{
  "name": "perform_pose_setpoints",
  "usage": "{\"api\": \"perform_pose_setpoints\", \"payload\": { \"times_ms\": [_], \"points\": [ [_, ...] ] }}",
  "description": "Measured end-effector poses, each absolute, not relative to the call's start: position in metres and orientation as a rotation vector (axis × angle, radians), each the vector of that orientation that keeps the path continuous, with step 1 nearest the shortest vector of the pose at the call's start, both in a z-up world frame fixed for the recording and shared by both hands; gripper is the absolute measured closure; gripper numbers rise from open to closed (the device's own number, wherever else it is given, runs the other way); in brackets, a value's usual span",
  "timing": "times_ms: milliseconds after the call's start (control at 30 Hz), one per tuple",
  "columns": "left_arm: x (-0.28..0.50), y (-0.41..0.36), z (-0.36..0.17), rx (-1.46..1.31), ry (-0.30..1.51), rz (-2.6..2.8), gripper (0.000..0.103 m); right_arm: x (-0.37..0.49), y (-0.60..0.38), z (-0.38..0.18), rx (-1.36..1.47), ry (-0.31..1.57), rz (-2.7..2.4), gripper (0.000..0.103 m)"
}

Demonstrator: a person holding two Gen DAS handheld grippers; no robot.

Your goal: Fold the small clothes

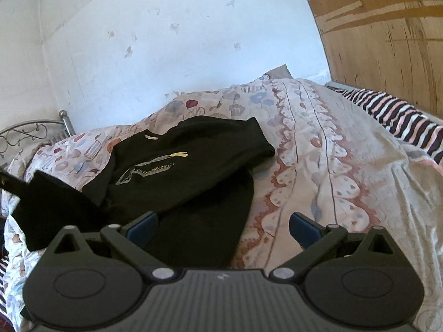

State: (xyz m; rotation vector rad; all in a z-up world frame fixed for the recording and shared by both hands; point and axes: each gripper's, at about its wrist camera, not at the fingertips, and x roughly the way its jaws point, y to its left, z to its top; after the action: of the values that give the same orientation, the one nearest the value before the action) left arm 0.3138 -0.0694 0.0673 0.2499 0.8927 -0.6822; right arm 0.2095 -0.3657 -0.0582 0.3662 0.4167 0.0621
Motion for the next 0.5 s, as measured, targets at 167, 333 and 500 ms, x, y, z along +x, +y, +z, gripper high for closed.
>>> {"api": "perform_pose_setpoints", "payload": {
  "times_ms": [167, 333, 500],
  "points": [
    [0.295, -0.077, 0.044, 0.211, 0.909, -0.670, 0.093, 0.201, -0.372, -0.066, 0.383, 0.430, 0.066, 0.000],
    [0.287, -0.065, 0.030, 0.116, 0.946, -0.647, 0.080, 0.195, -0.371, -0.067, 0.382, 0.439, 0.068, 0.000],
    [0.277, -0.043, 0.027, 0.043, 0.938, -0.604, 0.038, 0.193, -0.361, -0.064, 0.369, 0.450, 0.085, 0.000]
  ]
}}
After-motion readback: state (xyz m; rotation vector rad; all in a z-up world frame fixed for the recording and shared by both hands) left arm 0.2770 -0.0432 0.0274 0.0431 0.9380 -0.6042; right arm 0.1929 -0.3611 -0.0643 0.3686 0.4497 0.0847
